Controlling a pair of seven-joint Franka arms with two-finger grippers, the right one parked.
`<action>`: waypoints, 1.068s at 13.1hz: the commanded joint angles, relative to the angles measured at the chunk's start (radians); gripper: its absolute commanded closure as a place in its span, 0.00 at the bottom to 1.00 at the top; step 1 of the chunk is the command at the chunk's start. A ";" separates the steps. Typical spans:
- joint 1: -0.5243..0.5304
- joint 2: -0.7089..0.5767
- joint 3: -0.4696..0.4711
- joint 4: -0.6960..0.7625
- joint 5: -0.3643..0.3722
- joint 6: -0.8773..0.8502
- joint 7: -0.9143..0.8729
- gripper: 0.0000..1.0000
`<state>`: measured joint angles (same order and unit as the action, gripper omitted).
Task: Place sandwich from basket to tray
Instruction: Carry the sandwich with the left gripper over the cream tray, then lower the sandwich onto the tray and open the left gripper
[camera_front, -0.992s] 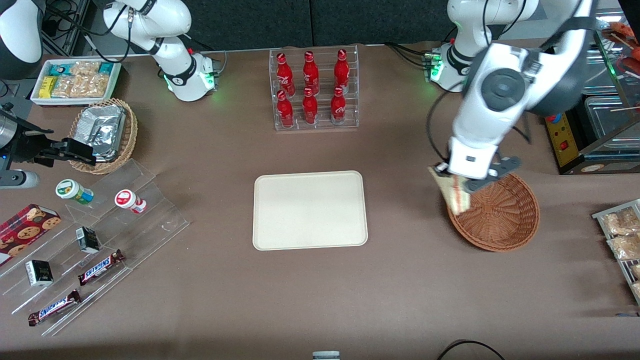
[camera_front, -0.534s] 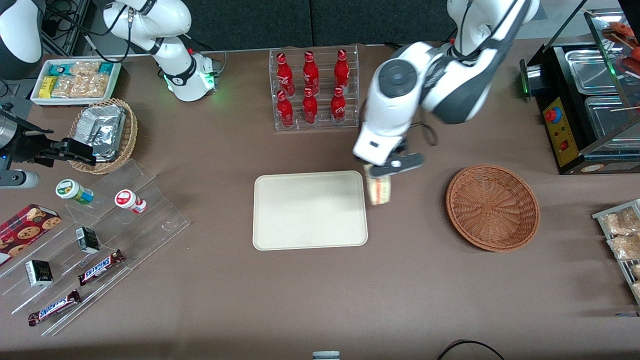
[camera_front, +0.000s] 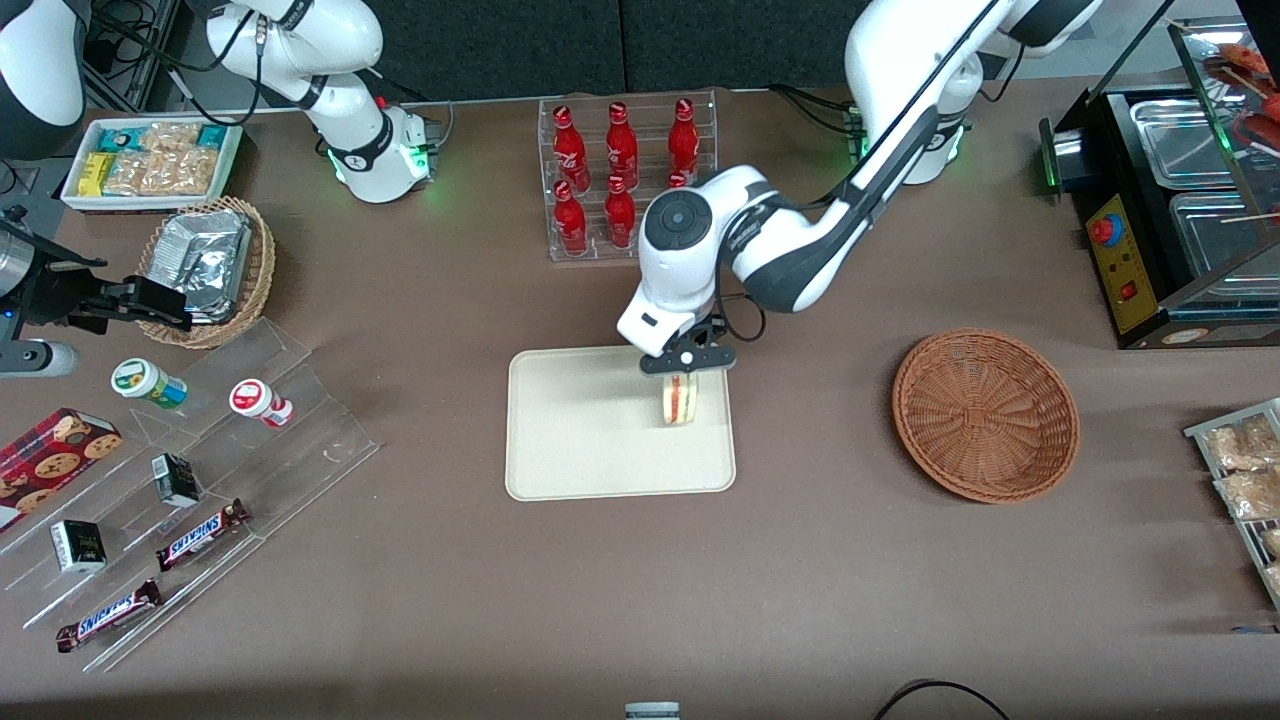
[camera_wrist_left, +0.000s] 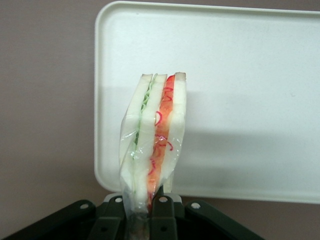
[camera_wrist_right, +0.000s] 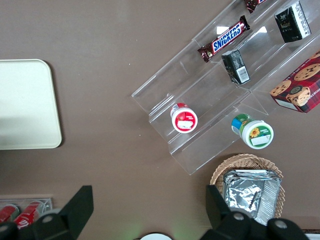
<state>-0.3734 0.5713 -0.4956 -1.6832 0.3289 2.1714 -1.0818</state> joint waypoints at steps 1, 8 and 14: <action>-0.064 0.059 0.011 0.060 0.051 0.010 -0.068 1.00; -0.101 0.185 0.011 0.164 0.156 0.011 -0.185 1.00; -0.104 0.213 0.020 0.195 0.157 0.022 -0.179 0.90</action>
<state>-0.4580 0.7635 -0.4859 -1.5278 0.4667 2.1927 -1.2427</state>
